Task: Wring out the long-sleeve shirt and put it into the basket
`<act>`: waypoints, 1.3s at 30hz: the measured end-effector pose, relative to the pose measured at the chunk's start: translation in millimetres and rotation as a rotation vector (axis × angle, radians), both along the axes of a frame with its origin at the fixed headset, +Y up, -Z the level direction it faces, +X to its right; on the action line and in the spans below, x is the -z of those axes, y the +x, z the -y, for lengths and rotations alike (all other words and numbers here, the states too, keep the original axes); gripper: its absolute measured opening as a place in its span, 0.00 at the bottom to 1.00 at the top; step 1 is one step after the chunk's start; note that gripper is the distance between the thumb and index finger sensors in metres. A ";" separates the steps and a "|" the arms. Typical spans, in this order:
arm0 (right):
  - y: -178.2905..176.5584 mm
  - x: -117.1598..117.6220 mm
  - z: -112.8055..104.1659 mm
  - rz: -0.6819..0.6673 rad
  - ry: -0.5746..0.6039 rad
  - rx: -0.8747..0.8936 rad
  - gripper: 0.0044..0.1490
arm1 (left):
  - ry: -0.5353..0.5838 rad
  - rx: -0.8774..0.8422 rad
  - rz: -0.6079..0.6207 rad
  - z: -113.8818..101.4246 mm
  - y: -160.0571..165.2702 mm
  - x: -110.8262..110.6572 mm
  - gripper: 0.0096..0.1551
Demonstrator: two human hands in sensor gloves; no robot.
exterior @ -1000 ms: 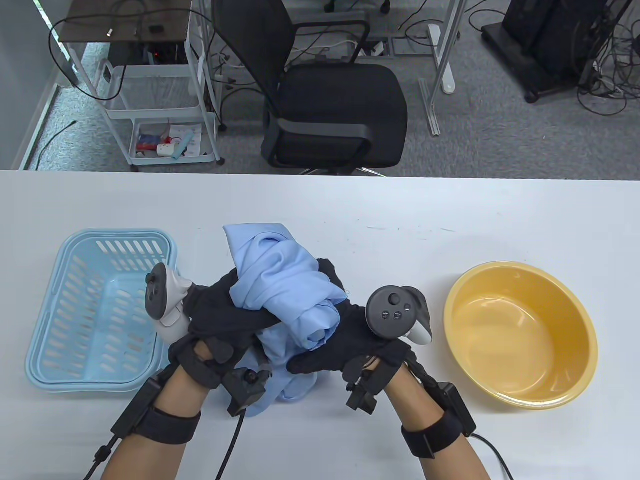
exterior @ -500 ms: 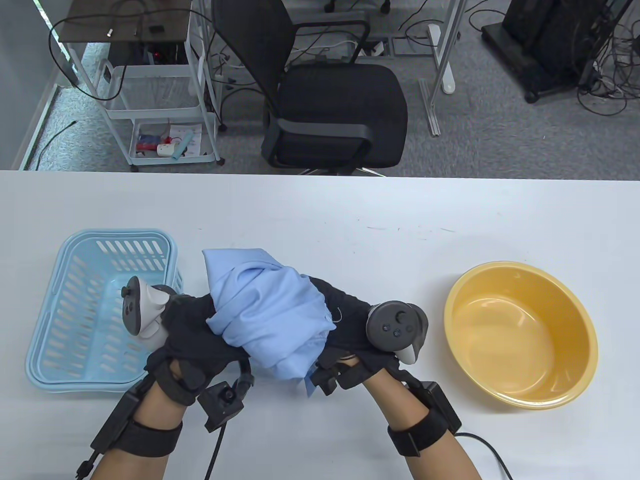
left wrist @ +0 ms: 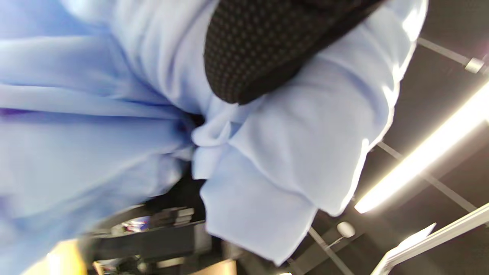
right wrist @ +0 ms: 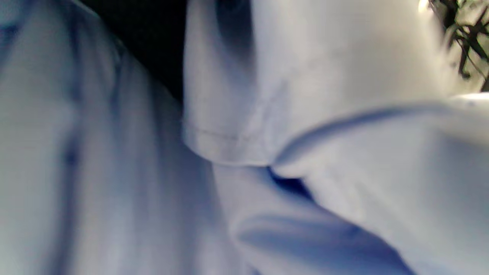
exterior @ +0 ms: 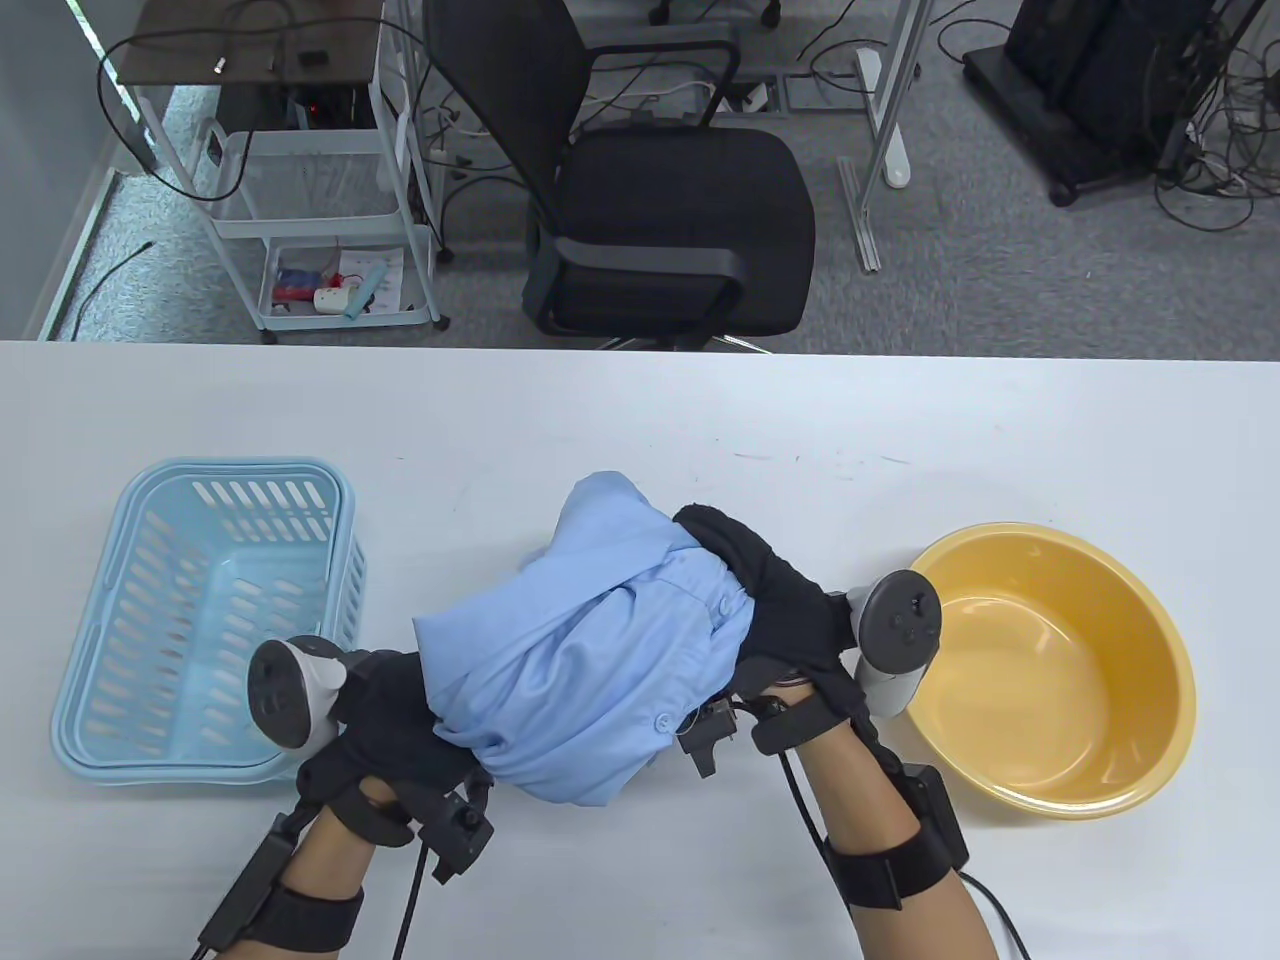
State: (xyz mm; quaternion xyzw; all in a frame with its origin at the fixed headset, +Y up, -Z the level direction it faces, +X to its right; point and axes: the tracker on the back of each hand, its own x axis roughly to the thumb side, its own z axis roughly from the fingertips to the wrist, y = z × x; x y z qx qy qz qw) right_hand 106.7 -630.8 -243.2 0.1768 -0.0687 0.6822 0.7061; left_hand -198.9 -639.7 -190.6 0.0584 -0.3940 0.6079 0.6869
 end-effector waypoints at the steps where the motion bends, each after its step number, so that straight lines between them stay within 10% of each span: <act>1: 0.2 -0.4 2.2 -0.017 -0.030 0.048 0.35 | 0.013 0.042 -0.036 7.8 2.7 -0.8 0.26; 6: 2.3 -3.1 13.4 -0.087 -0.169 0.321 0.36 | -0.072 0.224 -0.054 47.2 9.0 4.0 0.31; 11: 15.8 -3.9 22.2 0.011 -0.114 0.190 0.37 | -0.351 0.144 0.194 65.7 8.8 5.5 0.44; 17: 29.8 -12.4 22.8 0.175 0.060 0.023 0.36 | -0.382 0.005 -0.143 63.9 -19.8 3.6 0.70; 24: -3.2 -23.6 30.0 0.060 0.108 0.044 0.36 | -0.312 0.341 -0.113 48.1 8.9 -2.9 0.93; 32: -53.1 -35.2 41.1 -0.271 0.077 0.250 0.36 | -0.251 0.361 -0.151 53.1 11.8 -3.8 0.92; 39: -81.4 -42.4 49.2 -0.453 0.002 0.355 0.35 | -0.223 0.255 -0.175 50.3 7.7 -5.7 0.67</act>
